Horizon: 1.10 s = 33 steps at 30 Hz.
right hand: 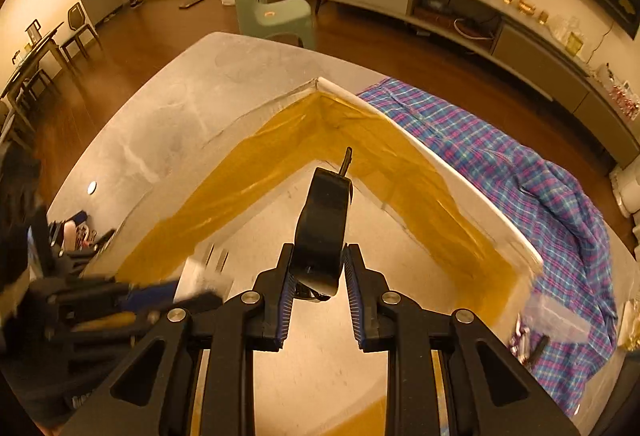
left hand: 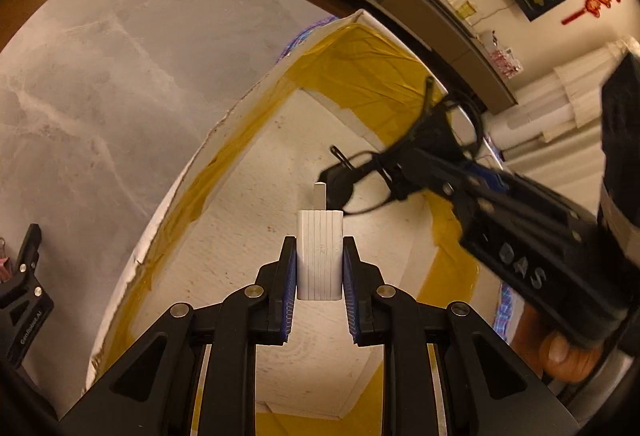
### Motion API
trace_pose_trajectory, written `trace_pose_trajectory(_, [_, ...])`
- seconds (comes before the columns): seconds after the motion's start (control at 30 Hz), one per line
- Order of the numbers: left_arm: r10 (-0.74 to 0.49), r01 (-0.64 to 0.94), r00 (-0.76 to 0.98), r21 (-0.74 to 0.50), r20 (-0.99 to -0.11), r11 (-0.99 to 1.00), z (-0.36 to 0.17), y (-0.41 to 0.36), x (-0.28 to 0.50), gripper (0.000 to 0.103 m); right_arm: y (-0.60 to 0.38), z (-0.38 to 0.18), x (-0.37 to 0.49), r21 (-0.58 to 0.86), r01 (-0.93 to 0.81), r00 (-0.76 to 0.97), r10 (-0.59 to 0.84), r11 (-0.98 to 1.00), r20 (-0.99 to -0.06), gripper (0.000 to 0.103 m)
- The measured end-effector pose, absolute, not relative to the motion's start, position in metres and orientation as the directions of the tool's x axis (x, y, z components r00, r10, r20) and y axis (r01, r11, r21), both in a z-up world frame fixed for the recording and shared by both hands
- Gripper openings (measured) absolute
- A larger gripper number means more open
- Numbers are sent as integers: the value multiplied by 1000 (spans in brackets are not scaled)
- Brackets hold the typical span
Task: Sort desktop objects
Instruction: 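Open both tools to drop the charger and glasses into the box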
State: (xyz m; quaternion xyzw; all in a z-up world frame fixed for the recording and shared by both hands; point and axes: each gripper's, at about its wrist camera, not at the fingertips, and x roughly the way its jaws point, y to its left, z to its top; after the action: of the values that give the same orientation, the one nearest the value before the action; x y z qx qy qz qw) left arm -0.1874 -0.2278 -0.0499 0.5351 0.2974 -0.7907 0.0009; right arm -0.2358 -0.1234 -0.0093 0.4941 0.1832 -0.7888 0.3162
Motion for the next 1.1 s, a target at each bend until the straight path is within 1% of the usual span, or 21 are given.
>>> trace_pose_trajectory(0.17, [318, 330, -410, -464, -855, -822, -56, -233, -192, 22, -154, -27, -266, 39, 683, -247, -281, -729, -927, 26])
trace_pose_trajectory(0.33, [334, 320, -400, -471, -854, -822, -61, -234, -195, 22, -170, -29, -291, 50, 674, -226, -270, -737, -936, 26])
trace_pose_trajectory(0.37, [339, 320, -402, -477, -851, -819, -62, -235, -196, 25, -174, -30, -295, 48, 677, -227, -270, -735, -936, 26])
trace_pose_trajectory(0.4, [345, 312, -408, -484, -845, -817, -63, -236, -195, 35, -177, -30, -297, 42, 677, -232, -266, -735, -936, 27])
trace_pose_trajectory(0.43, [359, 310, -411, -499, -838, -809, -63, -237, -195, 38, -179, -30, -298, 29, 674, -242, -258, -738, -935, 28])
trace_pose_trajectory(0.47, [368, 308, -418, -511, -830, -803, -63, -238, -195, 42, -181, -30, -298, 13, 672, -258, -250, -740, -933, 33])
trace_pose_trajectory(0.5, [376, 305, -421, -520, -825, -798, -63, -240, -196, 44, -181, -29, -298, -2, 668, -278, -247, -744, -928, 43])
trace_pose_trajectory(0.57, [382, 298, -428, -527, -819, -796, -62, -239, -196, 46, -178, -25, -299, -20, 654, -315, -248, -756, -916, 56])
trace_pose_trajectory(0.7, [391, 293, -433, -537, -812, -791, -58, -242, -193, 47, -166, -13, -297, 8, 634, -349, -295, -773, -890, 57])
trace_pose_trajectory(0.9, [398, 289, -463, -559, -792, -777, -38, -243, -195, 47, -146, 6, -291, 18, 611, -383, -315, -791, -868, 58])
trace_pose_trajectory(1.03, [372, 275, -494, -548, -785, -790, -19, -245, -186, 47, -124, 20, -278, 33, 616, -390, -341, -787, -855, 59])
trace_pose_trajectory(1.1, [353, 267, -505, -532, -788, -804, -11, -243, -180, 47, -111, 22, -267, 57, 640, -361, -365, -766, -858, 59])
